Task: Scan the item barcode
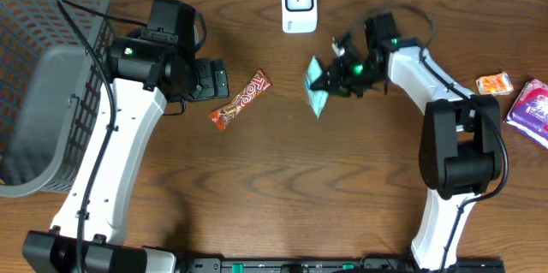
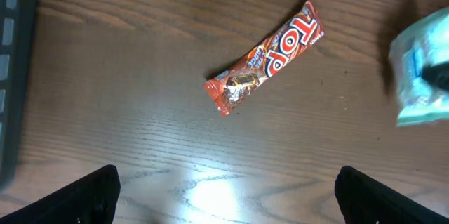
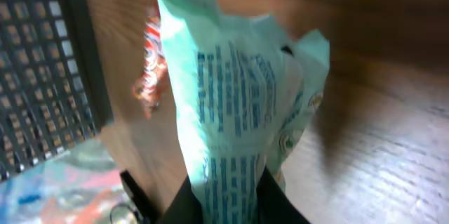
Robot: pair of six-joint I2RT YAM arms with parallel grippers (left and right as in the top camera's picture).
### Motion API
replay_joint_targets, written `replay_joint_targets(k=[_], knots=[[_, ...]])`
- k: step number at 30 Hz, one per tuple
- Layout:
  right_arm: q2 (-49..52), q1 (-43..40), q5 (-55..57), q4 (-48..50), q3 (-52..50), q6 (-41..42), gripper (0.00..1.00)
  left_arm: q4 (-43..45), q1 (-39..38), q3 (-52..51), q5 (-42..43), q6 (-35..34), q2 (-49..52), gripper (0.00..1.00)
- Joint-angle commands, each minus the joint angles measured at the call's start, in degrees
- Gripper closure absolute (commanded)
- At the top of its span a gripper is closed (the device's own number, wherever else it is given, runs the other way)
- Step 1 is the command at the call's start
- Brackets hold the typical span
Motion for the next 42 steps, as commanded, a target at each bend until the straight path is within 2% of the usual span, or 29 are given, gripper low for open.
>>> replay_joint_targets(k=[1,3,5,9,14,17,21,23,26,32,37,42], knots=[[0.76,-1.38,-3.37,1.73,-4.87,-0.09,0.91,-0.22,0.24,-0.31,-0.55,-0.28,0.13,0.02],[0.76,-2.62,0.28,0.87,-6.05,-0.13,0.78,-0.22,0.24,-0.31,-0.55,-0.28,0.13,0.02],[0.76,-4.02,5.44,-1.55,-5.95,-0.15,0.59,-0.22,0.24,-0.31,-0.55,-0.28,0.13,0.02],[0.74,-6.69,11.13,-7.8,-3.06,-1.33,0.45,-0.22,0.24,-0.31,-0.52,-0.28,0.13,0.02],[0.66,-7.89,14.69,-19.19,5.14,-5.99,0.41,-0.24,0.24,-0.31,-0.55,-0.28,0.13,0.02],[0.66,-7.19,15.52,-23.71,9.6,-8.31,0.33,-0.24,0.24,-0.31,-0.55,-0.28,0.13,0.02],[0.66,-6.25,17.42,-24.2,10.56,-8.85,0.28,-0.22,0.24,-0.31,-0.55,-0.28,0.13,0.02],[0.68,-6.16,22.01,-23.58,9.64,-5.99,0.28,-0.24,0.24,-0.31,-0.55,-0.28,0.13,0.02],[0.68,-6.19,24.92,-21.38,6.78,-2.27,0.21,-0.22,0.24,-0.31,-0.55,-0.28,0.13,0.02],[0.68,-6.16,17.31,-12.28,-2.01,-4.07,0.29,-0.22,0.24,-0.31,-0.55,-0.28,0.13,0.02],[0.68,-5.86,15.13,-5.7,-7.65,-3.98,0.32,-0.22,0.24,-0.31,-0.55,-0.28,0.13,0.02],[0.68,-5.73,14.99,-4.22,-9.31,-3.72,0.58,-0.22,0.24,-0.31,-0.55,-0.28,0.13,0.02]])
